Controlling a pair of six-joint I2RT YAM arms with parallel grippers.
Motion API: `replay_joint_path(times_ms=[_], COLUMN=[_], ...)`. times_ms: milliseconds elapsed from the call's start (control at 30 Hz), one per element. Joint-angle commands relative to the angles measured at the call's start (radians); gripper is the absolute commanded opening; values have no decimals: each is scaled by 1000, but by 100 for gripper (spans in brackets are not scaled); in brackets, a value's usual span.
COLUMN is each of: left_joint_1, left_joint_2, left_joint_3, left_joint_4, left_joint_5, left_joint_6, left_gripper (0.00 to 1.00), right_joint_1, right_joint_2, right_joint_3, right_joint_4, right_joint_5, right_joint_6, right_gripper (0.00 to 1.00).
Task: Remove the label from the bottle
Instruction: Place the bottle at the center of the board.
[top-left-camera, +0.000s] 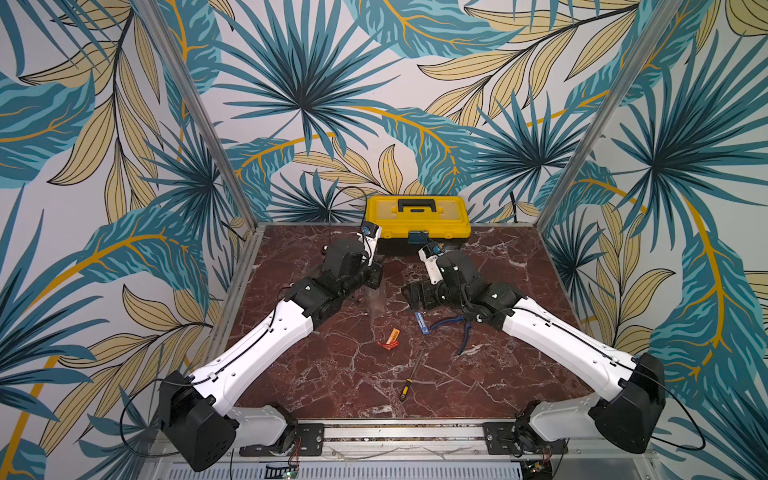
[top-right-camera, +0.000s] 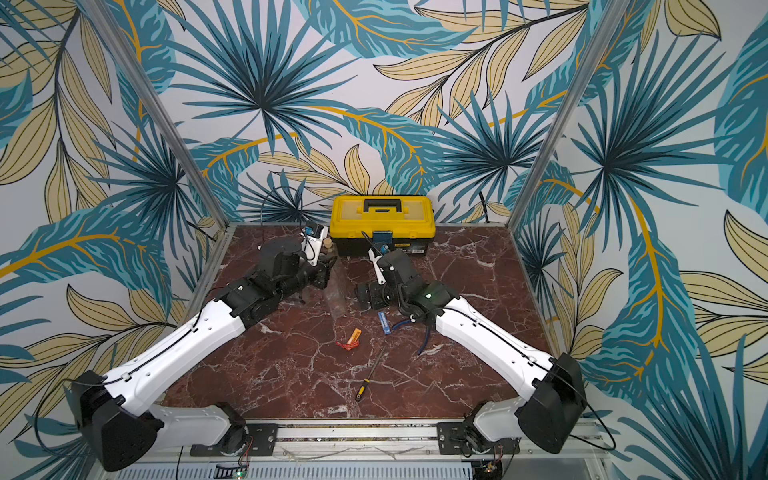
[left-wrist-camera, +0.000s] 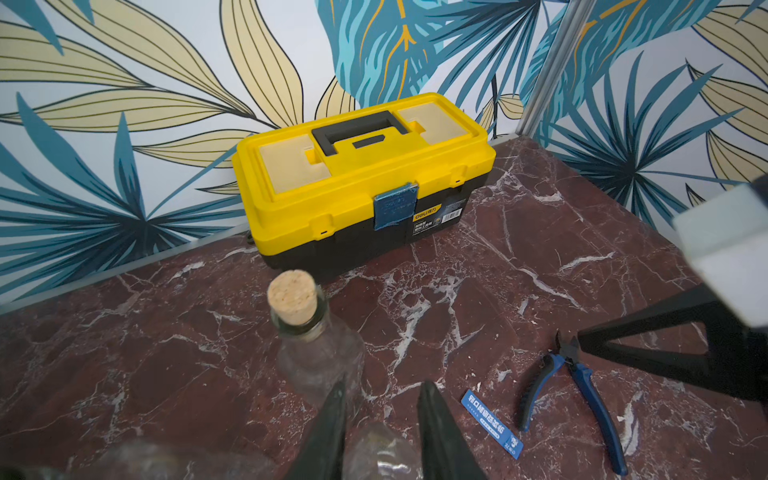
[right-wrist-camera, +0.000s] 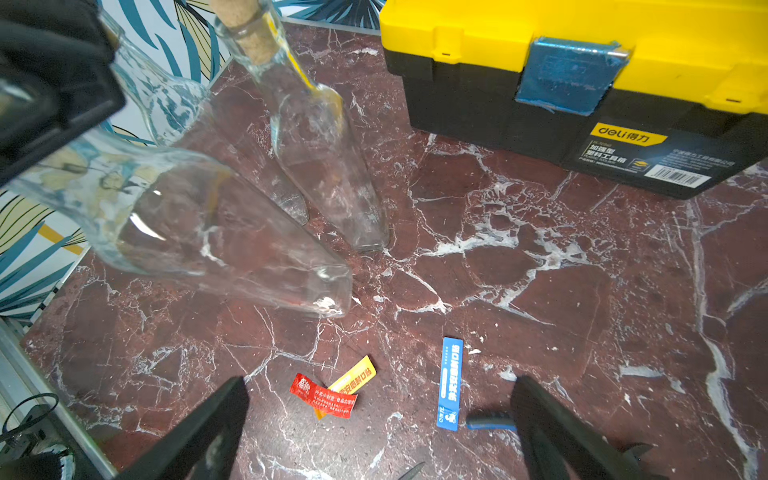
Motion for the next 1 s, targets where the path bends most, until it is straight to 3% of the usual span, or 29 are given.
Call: replay_joint_path(times_ms=[0, 400, 967], left_joint_1=[-18, -44, -42], left_joint_2=[42, 259, 561], left_joint_3=[84, 255, 508], left_joint_4=[100, 145, 179], left_joint_5=[15, 49, 84], left_joint_6=[17, 18, 44], left_gripper=[0, 0, 0], right_joint_1=[-8, -49, -118], right_joint_2=[-43, -139, -169], right_joint_3=[-23, -86, -106], right_joint_4=[-20, -59, -64], right_joint_5=[19, 45, 9], right_joint_6=[-6, 13, 6], right_gripper=[100, 100, 100])
